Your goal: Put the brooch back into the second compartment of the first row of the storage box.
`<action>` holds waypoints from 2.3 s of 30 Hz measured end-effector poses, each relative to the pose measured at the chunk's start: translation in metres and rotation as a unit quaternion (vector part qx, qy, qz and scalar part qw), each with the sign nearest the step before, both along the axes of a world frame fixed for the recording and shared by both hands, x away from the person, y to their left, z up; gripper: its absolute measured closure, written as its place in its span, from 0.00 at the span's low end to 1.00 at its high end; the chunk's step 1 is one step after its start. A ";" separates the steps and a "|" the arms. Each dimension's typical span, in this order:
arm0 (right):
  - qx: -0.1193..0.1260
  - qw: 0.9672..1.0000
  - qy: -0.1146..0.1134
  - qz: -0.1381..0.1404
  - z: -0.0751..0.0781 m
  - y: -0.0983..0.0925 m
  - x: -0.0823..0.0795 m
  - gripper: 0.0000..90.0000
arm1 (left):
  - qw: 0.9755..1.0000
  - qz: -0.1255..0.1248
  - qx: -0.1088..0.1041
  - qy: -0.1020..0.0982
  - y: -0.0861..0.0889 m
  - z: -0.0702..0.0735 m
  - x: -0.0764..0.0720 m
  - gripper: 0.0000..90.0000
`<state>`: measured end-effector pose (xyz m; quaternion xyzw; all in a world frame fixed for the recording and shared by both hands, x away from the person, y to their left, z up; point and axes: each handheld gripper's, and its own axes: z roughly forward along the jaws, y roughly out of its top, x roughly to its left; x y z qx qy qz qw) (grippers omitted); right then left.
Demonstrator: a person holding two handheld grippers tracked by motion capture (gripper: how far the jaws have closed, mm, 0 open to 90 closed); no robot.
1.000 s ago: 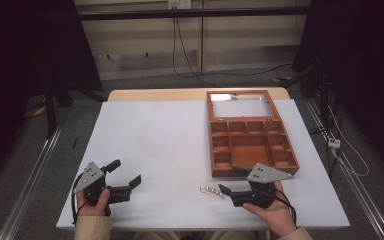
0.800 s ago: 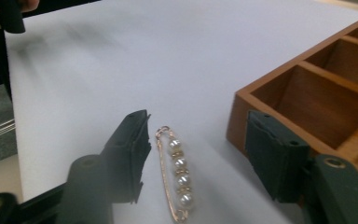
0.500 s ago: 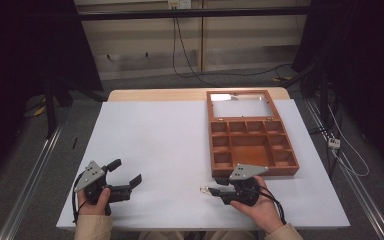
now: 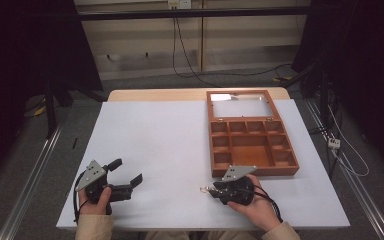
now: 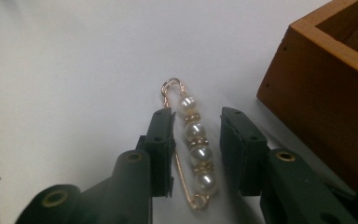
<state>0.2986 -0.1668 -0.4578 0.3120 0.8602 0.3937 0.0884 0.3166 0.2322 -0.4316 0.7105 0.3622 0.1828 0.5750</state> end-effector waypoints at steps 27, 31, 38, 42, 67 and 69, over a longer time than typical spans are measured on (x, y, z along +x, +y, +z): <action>0.037 0.999 0.010 0.026 0.017 -0.010 -0.001 0.90 | 1.000 0.000 0.007 -0.002 -0.001 0.000 -0.001 0.04; 0.043 0.999 0.010 0.027 0.021 -0.011 -0.002 0.90 | 1.000 0.000 0.008 -0.001 -0.001 0.000 -0.001 0.04; 0.053 0.998 0.009 0.023 0.025 -0.016 -0.003 0.90 | 1.000 0.004 0.003 -0.002 0.001 0.000 -0.001 0.04; 0.052 0.998 0.010 0.021 0.028 -0.018 -0.004 0.90 | 1.000 -0.001 0.005 0.000 0.000 -0.001 -0.002 0.04; 0.075 0.997 0.013 0.023 0.055 -0.025 0.011 0.90 | 1.000 -0.003 0.005 -0.006 -0.001 -0.001 0.002 0.04; 0.075 0.997 0.015 0.024 0.056 -0.025 0.012 0.90 | 1.000 -0.002 0.006 -0.005 -0.001 -0.001 0.002 0.04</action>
